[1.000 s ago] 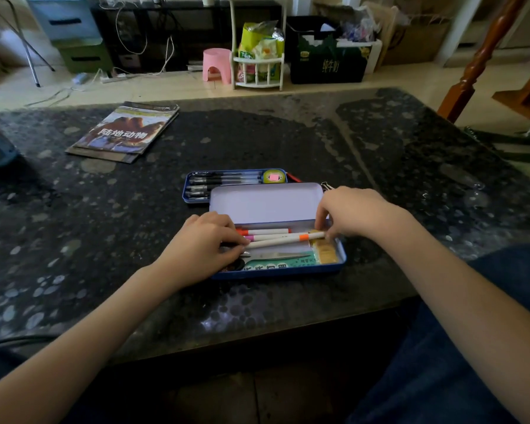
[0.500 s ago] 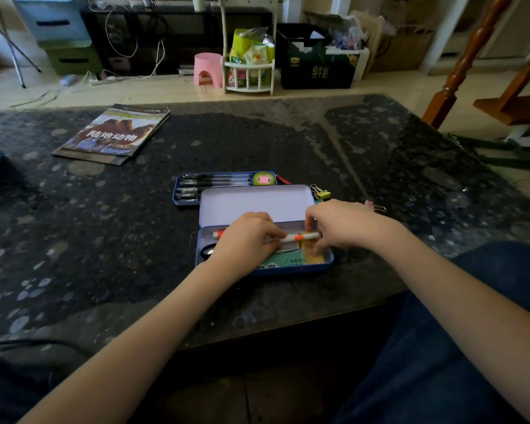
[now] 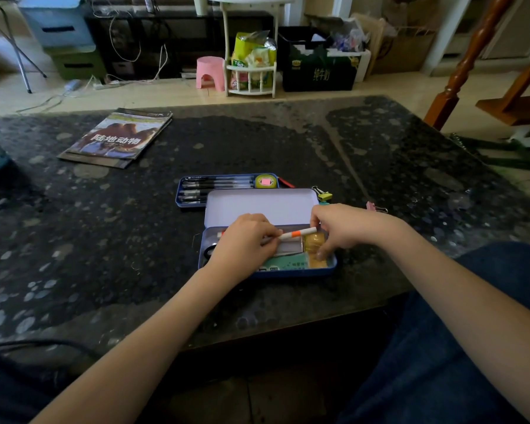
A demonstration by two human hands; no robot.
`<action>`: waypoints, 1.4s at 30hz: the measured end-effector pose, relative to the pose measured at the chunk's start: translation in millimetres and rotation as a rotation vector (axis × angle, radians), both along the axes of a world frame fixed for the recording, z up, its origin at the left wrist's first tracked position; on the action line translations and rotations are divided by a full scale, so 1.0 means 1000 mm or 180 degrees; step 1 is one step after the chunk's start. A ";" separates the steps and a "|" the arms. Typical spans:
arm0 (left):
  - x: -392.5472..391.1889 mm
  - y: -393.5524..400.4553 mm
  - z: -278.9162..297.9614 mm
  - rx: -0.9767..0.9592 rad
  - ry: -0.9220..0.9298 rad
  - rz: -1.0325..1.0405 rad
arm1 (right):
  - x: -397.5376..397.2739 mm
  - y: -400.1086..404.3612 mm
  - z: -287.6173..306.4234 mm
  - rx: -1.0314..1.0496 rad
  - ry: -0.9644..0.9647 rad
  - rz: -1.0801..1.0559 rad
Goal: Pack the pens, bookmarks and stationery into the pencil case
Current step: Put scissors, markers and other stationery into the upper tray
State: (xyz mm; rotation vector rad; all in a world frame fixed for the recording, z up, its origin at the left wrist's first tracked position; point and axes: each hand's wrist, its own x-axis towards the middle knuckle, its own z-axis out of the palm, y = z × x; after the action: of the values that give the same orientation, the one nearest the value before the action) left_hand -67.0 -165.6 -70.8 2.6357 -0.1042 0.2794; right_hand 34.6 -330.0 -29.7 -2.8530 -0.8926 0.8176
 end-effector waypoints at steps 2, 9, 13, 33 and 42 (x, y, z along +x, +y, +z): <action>0.000 0.000 0.001 -0.0053 -0.0032 0.0012 | 0.001 -0.001 0.000 0.0038 0.0007 0.0001; 0.001 0.002 0.000 -0.0130 0.0018 0.0049 | 0.001 -0.002 -0.002 0.0193 0.0101 -0.0289; 0.002 0.004 0.002 -0.0105 0.0190 -0.0128 | 0.001 -0.006 0.003 0.0351 0.0242 -0.0366; 0.002 0.005 0.001 -0.0156 0.0288 -0.0251 | -0.009 0.002 -0.001 0.0211 -0.0800 -0.0503; 0.004 0.006 -0.001 -0.0108 0.0280 -0.0286 | -0.013 0.000 0.003 0.0269 -0.0642 -0.0449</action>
State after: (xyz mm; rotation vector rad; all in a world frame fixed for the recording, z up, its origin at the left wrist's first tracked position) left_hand -63.4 -159.7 -71.5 2.5968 -0.1863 0.1337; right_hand 21.9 -330.3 -26.8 -2.9200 -0.7128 0.4733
